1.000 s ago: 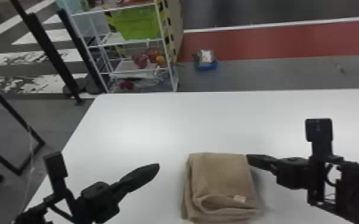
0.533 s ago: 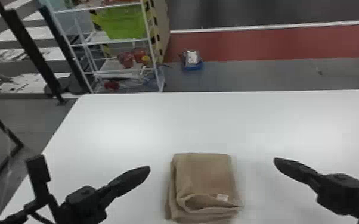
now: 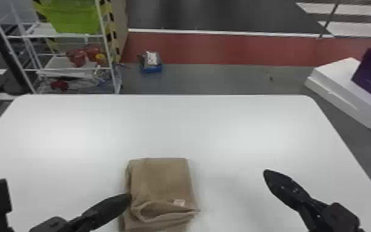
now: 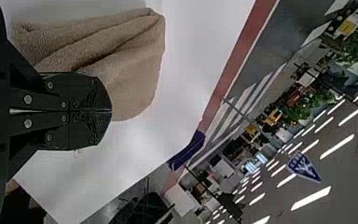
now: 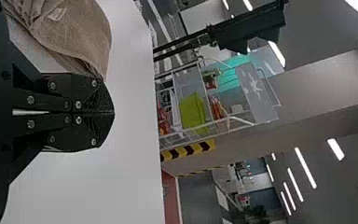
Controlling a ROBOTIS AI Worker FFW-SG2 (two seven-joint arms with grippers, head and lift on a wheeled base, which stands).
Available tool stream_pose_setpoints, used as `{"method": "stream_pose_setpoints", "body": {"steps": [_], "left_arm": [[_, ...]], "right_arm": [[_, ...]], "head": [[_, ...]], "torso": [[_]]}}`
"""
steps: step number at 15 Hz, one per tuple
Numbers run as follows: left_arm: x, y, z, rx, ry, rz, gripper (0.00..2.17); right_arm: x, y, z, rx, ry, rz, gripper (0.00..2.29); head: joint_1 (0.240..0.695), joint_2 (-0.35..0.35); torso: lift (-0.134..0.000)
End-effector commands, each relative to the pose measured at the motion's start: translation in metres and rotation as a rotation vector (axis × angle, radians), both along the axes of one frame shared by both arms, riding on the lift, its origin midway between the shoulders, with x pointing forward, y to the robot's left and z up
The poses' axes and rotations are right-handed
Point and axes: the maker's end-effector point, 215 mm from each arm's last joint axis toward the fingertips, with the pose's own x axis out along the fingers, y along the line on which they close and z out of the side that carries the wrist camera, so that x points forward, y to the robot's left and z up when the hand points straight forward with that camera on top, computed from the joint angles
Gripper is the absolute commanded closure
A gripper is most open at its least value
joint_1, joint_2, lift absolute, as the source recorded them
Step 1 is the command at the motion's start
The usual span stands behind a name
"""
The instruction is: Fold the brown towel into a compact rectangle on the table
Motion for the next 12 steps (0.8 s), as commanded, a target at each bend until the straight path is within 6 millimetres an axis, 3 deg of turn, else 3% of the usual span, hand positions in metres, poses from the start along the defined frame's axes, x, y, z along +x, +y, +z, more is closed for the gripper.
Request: {"method": "stream_pose_setpoints", "body": {"steps": [1, 3, 6, 12], "left_arm": [[-0.004, -0.02, -0.003, -0.018, 0.012, -0.025, 1.65], [-0.003, -0.035, -0.008, -0.011, 0.009, -0.039, 1.65], [0.014, -0.036, -0.003, 0.02, -0.056, -0.007, 1.65], [0.005, -0.037, -0.03, 0.027, -0.011, -0.019, 1.65]], "right_arm": [[-0.009, -0.005, -0.015, 0.007, 0.013, 0.002, 1.86], [-0.016, 0.017, -0.017, 0.027, 0.017, 0.045, 1.86], [-0.02, 0.047, -0.026, 0.006, 0.013, 0.096, 1.86], [-0.011, 0.068, -0.032, -0.008, -0.012, 0.108, 1.86]], "head": [[0.695, -0.118], [0.695, -0.155], [0.695, -0.155], [0.695, -0.103]], "torso": [[-0.123], [-0.123], [-0.123], [-0.123]]}}
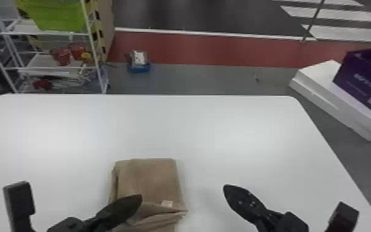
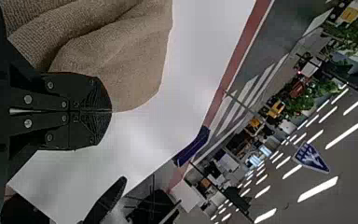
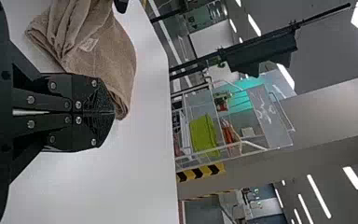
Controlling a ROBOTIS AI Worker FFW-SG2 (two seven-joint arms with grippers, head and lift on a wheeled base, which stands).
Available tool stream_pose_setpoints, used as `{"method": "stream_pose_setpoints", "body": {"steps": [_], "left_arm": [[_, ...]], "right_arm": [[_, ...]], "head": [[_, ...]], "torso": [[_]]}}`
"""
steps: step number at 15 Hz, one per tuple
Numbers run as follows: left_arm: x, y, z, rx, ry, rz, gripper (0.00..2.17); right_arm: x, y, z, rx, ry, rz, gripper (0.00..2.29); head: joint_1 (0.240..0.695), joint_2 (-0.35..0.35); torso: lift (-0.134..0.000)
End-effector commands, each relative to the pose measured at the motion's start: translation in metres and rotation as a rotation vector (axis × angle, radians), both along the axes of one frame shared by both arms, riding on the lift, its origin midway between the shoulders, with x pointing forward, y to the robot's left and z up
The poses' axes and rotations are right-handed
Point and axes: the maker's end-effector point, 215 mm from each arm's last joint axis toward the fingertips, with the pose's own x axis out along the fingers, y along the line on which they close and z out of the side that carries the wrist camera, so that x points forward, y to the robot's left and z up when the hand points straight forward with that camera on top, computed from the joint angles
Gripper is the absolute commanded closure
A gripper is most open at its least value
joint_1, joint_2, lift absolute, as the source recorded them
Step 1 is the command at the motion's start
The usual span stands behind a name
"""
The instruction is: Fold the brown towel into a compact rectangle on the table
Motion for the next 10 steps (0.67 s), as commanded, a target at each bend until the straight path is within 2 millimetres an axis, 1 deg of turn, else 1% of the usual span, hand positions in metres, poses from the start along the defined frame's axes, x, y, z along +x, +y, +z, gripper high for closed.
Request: {"method": "stream_pose_setpoints", "body": {"steps": [1, 3, 4, 7, 9, 10], "left_arm": [[-0.009, 0.008, -0.012, 0.017, 0.027, 0.009, 1.65], [-0.021, 0.014, -0.015, 0.007, 0.053, -0.001, 1.65], [-0.027, 0.018, -0.019, 0.008, 0.071, -0.001, 1.65], [-0.043, 0.014, -0.029, -0.005, 0.121, -0.017, 1.65], [-0.046, 0.01, -0.034, -0.011, 0.136, -0.023, 1.66], [-0.047, 0.008, -0.036, -0.012, 0.139, -0.025, 1.66]], "right_arm": [[0.002, 0.016, 0.005, 0.011, -0.018, 0.02, 1.86], [0.006, 0.027, 0.01, 0.023, -0.026, 0.024, 1.86], [0.009, 0.034, 0.013, 0.028, -0.032, 0.022, 1.86], [0.017, 0.057, 0.023, 0.047, -0.038, -0.004, 1.86], [0.021, 0.074, 0.03, 0.063, -0.05, -0.021, 1.86], [0.019, 0.082, 0.031, 0.072, -0.052, -0.021, 1.86]], "head": [[0.695, -0.098], [0.695, -0.078], [0.695, -0.051], [0.695, -0.015], [0.695, 0.017], [0.695, 0.028]], "torso": [[-0.123], [-0.123], [-0.123], [-0.123], [-0.123], [-0.123]]}}
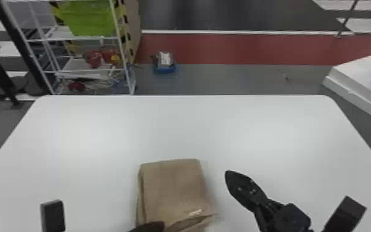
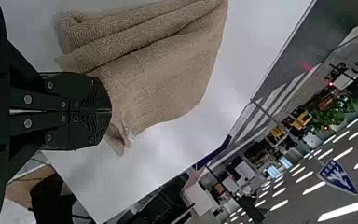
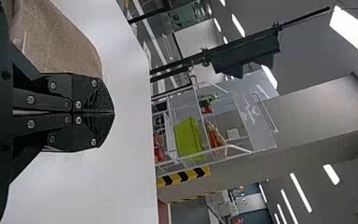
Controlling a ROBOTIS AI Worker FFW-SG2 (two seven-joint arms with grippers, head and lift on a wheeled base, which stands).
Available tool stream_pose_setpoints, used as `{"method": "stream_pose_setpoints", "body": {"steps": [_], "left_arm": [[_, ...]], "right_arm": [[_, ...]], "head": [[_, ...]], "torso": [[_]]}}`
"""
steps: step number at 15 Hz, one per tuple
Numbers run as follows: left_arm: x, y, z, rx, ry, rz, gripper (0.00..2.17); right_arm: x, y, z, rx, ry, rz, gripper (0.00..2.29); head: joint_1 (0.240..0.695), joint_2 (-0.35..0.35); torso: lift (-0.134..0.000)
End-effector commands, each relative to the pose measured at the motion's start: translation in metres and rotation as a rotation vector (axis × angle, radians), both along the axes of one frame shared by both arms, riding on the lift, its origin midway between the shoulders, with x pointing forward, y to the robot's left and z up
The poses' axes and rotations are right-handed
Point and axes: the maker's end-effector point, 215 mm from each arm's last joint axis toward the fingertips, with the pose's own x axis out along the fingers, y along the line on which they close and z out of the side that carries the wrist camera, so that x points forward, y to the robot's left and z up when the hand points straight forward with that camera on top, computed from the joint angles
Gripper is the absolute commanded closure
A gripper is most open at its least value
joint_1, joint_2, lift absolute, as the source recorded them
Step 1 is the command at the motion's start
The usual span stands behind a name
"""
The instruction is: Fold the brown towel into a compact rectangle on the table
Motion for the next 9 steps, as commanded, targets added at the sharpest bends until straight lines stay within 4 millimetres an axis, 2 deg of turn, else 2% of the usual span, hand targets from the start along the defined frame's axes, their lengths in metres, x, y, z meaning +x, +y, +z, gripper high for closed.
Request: {"method": "stream_pose_setpoints", "body": {"steps": [1, 4, 6, 9], "left_arm": [[-0.003, -0.006, -0.005, -0.004, 0.011, -0.006, 1.66], [-0.005, -0.01, -0.012, 0.001, 0.023, -0.014, 1.66], [-0.006, -0.014, -0.013, 0.0, 0.023, -0.021, 1.66], [-0.006, -0.014, -0.014, 0.006, 0.024, -0.02, 1.66]], "right_arm": [[-0.007, 0.023, 0.007, 0.027, -0.015, 0.022, 1.86], [-0.023, 0.041, -0.003, 0.011, -0.018, 0.048, 1.86], [-0.024, 0.039, -0.01, 0.0, -0.034, 0.028, 1.86], [-0.026, 0.04, -0.025, -0.023, -0.018, 0.026, 1.86]], "head": [[0.695, 0.039], [0.695, 0.072], [0.695, 0.096], [0.695, 0.096]], "torso": [[-0.123], [-0.123], [-0.123], [-0.123]]}}
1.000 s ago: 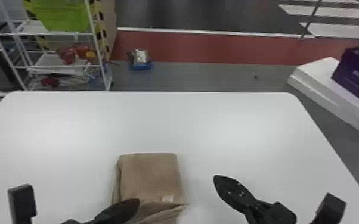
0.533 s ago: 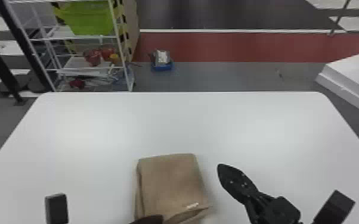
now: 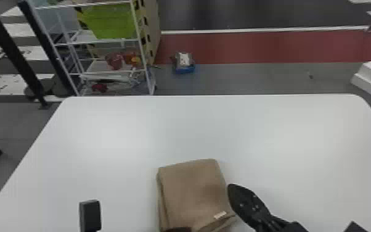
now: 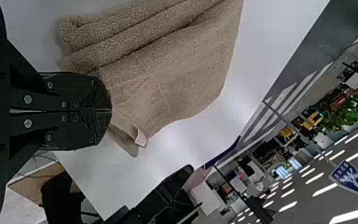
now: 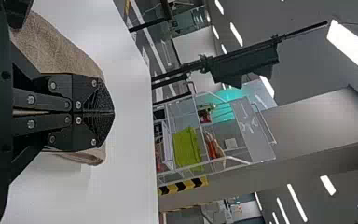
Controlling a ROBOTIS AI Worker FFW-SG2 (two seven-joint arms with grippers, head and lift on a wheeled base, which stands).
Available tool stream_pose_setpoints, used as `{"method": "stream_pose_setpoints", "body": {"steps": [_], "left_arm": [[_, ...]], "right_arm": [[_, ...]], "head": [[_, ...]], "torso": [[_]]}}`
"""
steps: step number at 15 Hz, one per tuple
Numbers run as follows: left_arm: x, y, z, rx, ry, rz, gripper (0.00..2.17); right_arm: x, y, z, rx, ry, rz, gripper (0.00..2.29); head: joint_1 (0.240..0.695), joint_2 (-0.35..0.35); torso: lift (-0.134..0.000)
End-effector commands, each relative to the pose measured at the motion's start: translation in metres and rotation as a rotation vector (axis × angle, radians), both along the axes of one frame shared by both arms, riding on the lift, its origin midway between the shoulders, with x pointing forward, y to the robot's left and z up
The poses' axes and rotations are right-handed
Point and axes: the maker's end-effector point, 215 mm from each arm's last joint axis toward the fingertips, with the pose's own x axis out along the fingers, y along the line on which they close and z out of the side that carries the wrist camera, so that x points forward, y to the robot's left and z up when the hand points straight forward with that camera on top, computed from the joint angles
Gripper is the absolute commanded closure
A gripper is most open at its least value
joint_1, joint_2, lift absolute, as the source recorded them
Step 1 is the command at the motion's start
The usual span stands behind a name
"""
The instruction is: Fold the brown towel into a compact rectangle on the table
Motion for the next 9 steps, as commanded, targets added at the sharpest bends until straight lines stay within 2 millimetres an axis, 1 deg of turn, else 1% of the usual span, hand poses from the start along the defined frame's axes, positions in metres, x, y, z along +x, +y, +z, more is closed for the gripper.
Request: {"method": "stream_pose_setpoints", "body": {"steps": [1, 3, 4, 6, 8, 9], "left_arm": [[0.0, -0.001, 0.0, -0.001, 0.0, 0.002, 1.66], [0.0, 0.0, -0.002, 0.005, 0.002, 0.003, 1.66], [0.0, 0.001, -0.002, 0.007, 0.003, 0.005, 1.66], [0.004, 0.003, -0.004, 0.016, 0.002, 0.012, 1.66], [0.008, 0.004, -0.004, 0.02, -0.003, 0.016, 1.66], [0.012, 0.005, -0.002, 0.026, -0.009, 0.021, 1.66]], "right_arm": [[-0.002, 0.001, -0.018, -0.021, 0.02, 0.002, 1.86], [-0.003, 0.005, -0.039, -0.031, 0.054, 0.012, 1.86], [-0.005, 0.008, -0.045, -0.036, 0.064, 0.018, 1.86], [-0.008, 0.012, -0.052, -0.034, 0.083, 0.028, 1.86], [-0.016, 0.015, -0.064, -0.029, 0.13, 0.038, 1.86], [-0.02, 0.019, -0.065, -0.023, 0.138, 0.044, 1.86]], "head": [[0.695, 0.095], [0.695, 0.097], [0.695, 0.099], [0.695, 0.106], [0.695, 0.121], [0.695, 0.125]], "torso": [[-0.123], [-0.123], [-0.123], [-0.123], [-0.123], [-0.123]]}}
